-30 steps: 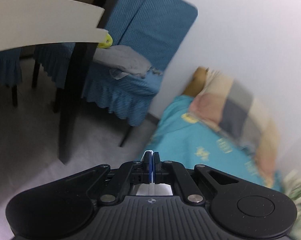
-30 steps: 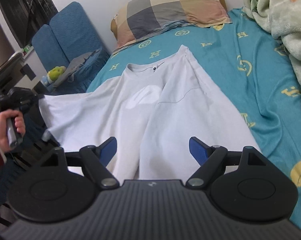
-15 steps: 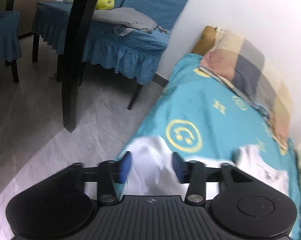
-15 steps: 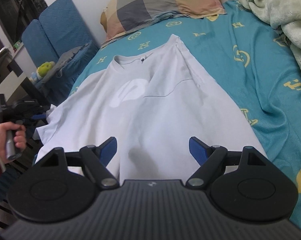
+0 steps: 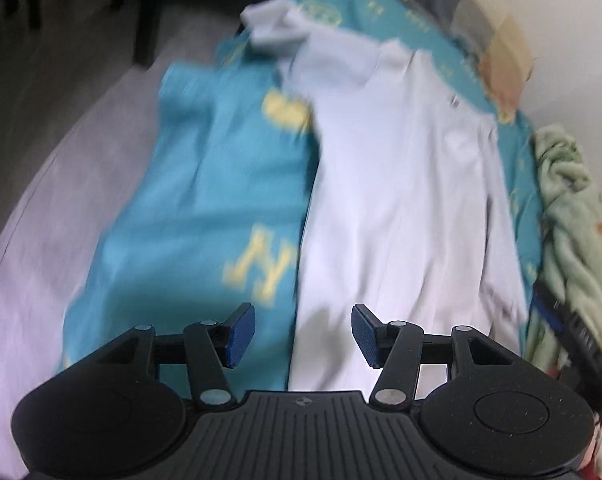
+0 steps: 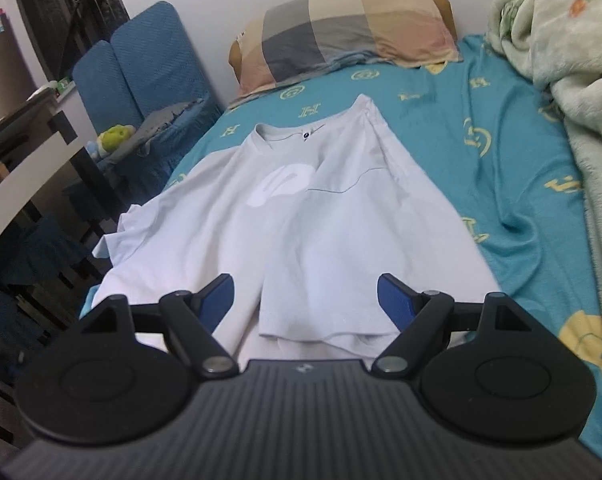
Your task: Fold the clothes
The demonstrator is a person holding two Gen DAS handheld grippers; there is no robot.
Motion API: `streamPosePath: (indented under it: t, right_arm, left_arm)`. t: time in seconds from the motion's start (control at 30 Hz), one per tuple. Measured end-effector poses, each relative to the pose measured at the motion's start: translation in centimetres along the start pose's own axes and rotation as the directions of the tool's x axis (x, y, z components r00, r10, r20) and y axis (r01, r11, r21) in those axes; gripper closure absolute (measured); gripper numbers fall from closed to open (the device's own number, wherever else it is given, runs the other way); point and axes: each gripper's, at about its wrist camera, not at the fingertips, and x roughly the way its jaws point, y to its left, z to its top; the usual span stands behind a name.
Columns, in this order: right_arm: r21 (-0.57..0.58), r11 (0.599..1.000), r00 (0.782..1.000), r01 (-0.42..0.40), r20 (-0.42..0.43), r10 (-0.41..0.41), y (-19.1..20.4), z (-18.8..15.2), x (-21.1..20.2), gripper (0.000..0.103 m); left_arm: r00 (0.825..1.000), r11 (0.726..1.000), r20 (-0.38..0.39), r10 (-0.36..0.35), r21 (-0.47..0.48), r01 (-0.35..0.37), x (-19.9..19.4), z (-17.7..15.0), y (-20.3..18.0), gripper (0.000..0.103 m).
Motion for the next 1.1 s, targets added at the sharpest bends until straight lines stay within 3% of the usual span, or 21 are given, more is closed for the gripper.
streamPosePath:
  t: [0.13, 0.27, 0.37, 0.5, 0.6, 0.63, 0.67, 0.77, 0.9, 1.1]
  right_arm:
    - [0.004, 1.0, 1.0, -0.025, 0.007, 0.025, -0.1, -0.6, -1.0, 0.022]
    - [-0.004, 0.999, 0.999, -0.04, -0.004, 0.04, 0.2, -1.0, -1.3, 0.022]
    - [-0.022, 0.998, 0.999, -0.054, -0.006, 0.054, 0.6, -1.1, -1.9, 0.023]
    - [-0.036, 0.996, 0.996, -0.085, 0.03, 0.087, 1.0, -1.0, -3.4, 0.023]
    - [-0.027, 0.995, 0.995, -0.095, 0.028, 0.096, 0.7, -1.0, -4.0, 0.023]
    - [-0.022, 0.995, 0.995, -0.098, 0.026, 0.099, 0.7, -1.0, -4.1, 0.023]
    - [-0.019, 0.995, 0.995, -0.101, 0.023, 0.101, 0.7, -1.0, -4.1, 0.023]
    - [-0.034, 0.994, 0.994, -0.104, 0.016, 0.105, 0.8, -1.1, -4.1, 0.023]
    - [-0.059, 0.994, 0.995, -0.097, 0.004, 0.097, 1.0, -1.3, -3.8, 0.023]
    - [-0.048, 0.995, 0.996, -0.085, -0.017, 0.084, 0.7, -1.4, -3.1, 0.023]
  left_arm:
    - [0.996, 0.995, -0.027, 0.09, -0.037, -0.091, -0.5, -3.5, 0.8, 0.047]
    - [0.99, 0.985, -0.026, 0.137, -0.1, -0.139, -0.1, -4.0, 1.7, 0.058]
    - [0.991, 0.989, -0.03, 0.128, -0.072, -0.13, 0.5, -4.3, 0.8, 0.063]
    - [0.993, 0.992, -0.014, 0.113, -0.046, -0.114, 1.4, -4.8, -0.7, 0.061]
    - [0.998, 0.997, 0.013, 0.053, -0.054, -0.053, 1.1, -5.0, -0.9, 0.061]
    - [0.999, 0.998, 0.007, 0.037, -0.051, -0.037, 1.1, -5.2, -1.1, 0.073]
    - [1.0, 0.999, 0.002, 0.022, -0.047, -0.022, 1.1, -5.3, -1.3, 0.092]
    - [1.0, 0.999, 0.015, 0.027, -0.021, -0.027, 0.3, -5.7, -2.0, 0.101]
    - [0.998, 0.999, 0.043, 0.043, 0.003, -0.043, -1.1, -6.0, -2.9, 0.102]
    - [0.979, 0.987, 0.128, 0.16, -0.017, -0.16, -5.0, -4.3, -1.7, 0.102]
